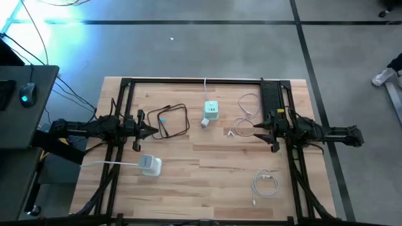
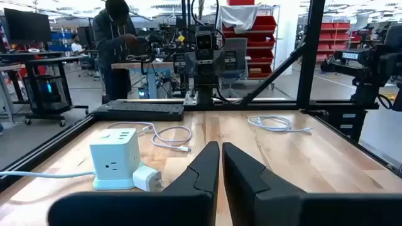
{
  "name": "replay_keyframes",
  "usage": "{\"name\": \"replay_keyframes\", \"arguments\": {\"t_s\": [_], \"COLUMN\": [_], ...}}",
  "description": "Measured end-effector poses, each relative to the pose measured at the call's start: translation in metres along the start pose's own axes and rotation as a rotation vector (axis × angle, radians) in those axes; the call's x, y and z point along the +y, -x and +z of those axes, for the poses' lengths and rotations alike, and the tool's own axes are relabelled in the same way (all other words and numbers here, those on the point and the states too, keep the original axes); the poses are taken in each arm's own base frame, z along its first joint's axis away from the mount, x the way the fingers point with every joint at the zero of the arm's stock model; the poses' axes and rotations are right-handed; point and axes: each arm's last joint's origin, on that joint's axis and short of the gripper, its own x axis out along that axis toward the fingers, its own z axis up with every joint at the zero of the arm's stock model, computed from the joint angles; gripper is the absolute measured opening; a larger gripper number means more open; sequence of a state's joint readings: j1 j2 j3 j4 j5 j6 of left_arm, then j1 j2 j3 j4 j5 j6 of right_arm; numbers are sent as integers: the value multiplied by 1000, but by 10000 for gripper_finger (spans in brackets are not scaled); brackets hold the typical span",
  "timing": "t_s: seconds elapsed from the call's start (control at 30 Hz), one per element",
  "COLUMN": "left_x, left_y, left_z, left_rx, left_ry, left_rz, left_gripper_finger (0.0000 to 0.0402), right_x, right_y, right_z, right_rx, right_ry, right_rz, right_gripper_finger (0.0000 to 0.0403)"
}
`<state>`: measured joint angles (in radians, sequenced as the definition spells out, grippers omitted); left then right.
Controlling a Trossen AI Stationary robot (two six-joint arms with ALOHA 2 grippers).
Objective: Insert USB
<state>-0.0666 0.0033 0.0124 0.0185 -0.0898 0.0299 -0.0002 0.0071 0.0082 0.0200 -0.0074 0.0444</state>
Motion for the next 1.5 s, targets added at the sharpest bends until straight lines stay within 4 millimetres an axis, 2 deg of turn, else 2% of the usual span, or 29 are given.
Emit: {"name": "replay_keyframes", "arguments": {"t_s": [1.13, 1.5], "left_x": [0, 2], "left_y": [0, 5], "left_z": [1, 33], "left_rx": [-10, -345], "left_ry": [-1, 167], "left_rz": [1, 22], "left_gripper_finger": [0, 0], "right_x": [0, 0], "right_y": [0, 0], "right_z": [0, 0], "right_rx": [0, 0], "right_ry": [0, 0], "right_rz": [0, 0], "right_gripper_finger": [176, 176]}}
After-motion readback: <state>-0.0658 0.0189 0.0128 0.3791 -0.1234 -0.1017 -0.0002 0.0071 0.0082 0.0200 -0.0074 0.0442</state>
